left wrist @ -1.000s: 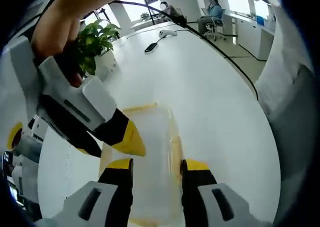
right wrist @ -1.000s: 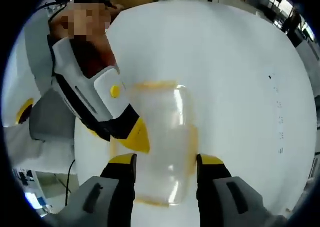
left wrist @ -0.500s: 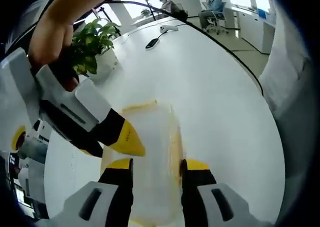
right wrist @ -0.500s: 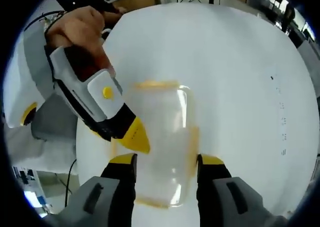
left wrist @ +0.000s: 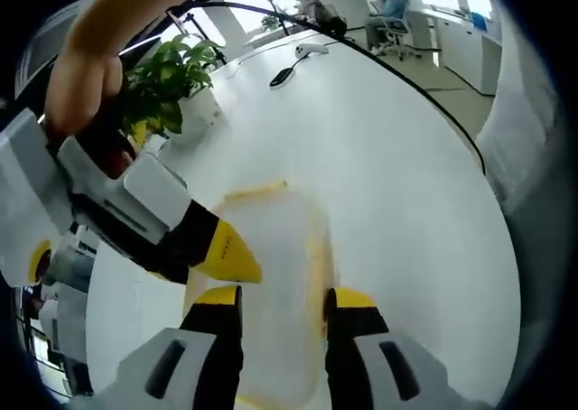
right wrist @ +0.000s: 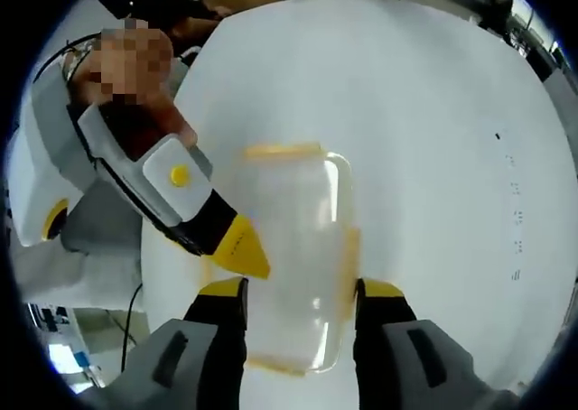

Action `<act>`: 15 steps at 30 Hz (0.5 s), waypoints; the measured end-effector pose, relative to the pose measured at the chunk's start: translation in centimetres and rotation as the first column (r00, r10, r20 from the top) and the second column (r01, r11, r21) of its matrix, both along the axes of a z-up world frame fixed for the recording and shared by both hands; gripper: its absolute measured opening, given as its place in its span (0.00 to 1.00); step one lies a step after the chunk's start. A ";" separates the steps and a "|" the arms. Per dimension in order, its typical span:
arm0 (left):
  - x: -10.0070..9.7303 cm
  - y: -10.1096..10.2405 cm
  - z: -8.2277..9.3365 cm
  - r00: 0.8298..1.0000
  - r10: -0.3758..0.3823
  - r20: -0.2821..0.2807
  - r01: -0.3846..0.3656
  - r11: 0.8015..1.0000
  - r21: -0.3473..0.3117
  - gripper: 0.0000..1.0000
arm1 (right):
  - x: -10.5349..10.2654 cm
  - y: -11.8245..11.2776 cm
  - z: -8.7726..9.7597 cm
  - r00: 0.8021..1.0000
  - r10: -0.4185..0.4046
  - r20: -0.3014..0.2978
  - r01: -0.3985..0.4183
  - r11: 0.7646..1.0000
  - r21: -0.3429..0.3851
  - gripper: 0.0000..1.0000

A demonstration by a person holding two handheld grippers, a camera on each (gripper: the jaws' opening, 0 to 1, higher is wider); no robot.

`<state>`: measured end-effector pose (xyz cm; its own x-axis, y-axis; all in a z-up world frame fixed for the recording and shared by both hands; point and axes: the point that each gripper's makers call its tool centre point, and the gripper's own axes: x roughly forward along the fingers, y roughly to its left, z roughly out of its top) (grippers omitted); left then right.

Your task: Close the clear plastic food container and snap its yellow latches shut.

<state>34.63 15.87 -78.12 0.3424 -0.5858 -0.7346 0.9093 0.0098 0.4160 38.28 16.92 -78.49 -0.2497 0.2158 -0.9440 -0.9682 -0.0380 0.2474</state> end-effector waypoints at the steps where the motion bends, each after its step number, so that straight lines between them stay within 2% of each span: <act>1: -0.1 0.1 0.2 1.000 0.000 -0.007 0.000 1.000 -0.011 0.28 | 0.6 0.8 0.3 1.000 -0.004 0.019 0.003 1.000 0.031 0.41; 5: 0.0 0.0 0.2 1.000 0.004 -0.001 -0.004 1.000 -0.003 0.25 | 0.6 0.3 1.1 1.000 -0.008 0.014 0.008 1.000 0.028 0.42; 6: 0.3 -0.3 0.6 1.000 -0.001 0.020 0.002 1.000 -0.023 0.25 | 0.5 0.3 0.9 1.000 -0.012 0.013 0.011 0.999 0.032 0.42; 7: 0.0 0.1 0.6 1.000 0.007 0.010 -0.007 1.000 -0.002 0.25 | 0.6 0.1 1.0 1.000 -0.009 0.014 0.008 1.000 0.026 0.42; 15: 0.2 0.3 0.7 1.000 -0.013 0.015 0.013 1.000 -0.005 0.26 | 0.6 -0.8 0.6 1.000 -0.007 0.020 0.007 1.000 0.001 0.43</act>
<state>34.81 16.20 -77.39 0.3460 -0.5939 -0.7263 0.9029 0.0002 0.4299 38.90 16.13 -77.93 -0.2289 0.2181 -0.9487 -0.9733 -0.0314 0.2276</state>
